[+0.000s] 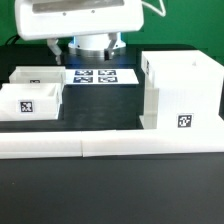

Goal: Assemble drawer

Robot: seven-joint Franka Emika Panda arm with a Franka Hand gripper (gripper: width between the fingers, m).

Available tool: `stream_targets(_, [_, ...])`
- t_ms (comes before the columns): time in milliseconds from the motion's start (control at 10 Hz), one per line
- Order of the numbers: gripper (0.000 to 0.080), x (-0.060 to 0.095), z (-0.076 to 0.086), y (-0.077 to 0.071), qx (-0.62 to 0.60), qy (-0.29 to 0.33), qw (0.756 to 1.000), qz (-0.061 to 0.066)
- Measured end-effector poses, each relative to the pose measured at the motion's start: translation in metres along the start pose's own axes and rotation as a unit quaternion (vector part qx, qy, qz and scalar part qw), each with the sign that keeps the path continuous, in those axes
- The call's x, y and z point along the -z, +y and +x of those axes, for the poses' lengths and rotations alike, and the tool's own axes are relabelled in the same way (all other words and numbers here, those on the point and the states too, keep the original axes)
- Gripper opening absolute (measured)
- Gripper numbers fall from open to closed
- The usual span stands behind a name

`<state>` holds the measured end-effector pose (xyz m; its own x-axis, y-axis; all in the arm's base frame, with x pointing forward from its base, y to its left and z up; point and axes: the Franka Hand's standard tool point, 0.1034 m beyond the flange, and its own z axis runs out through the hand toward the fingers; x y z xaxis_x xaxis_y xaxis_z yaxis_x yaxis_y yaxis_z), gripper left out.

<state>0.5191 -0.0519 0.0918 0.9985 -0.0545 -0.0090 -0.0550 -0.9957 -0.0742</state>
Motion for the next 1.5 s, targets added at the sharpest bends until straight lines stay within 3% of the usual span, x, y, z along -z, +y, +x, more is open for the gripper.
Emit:
stream_targets(200, [0.0649, -0.010, -0.003, 0.012, 0.026, 0.001, 1.000, -0.004])
stream_targets(600, [0.0649, -0.011, -0.003, 0.014, 0.030, 0.000, 1.000, -0.004])
stream_targets(700, [0.0649, -0.011, -0.005, 0.028, 0.042, -0.001, 0.999, -0.006])
stream_targets(800, [0.0649, -0.017, -0.011, 0.040, 0.048, 0.004, 0.999, -0.011])
stream_targets(1100, [0.0649, -0.041, -0.028, 0.057, 0.074, 0.010, 0.997, -0.028])
stream_targets(1500, [0.0649, -0.062, -0.030, 0.061, 0.077, 0.005, 0.996, -0.036])
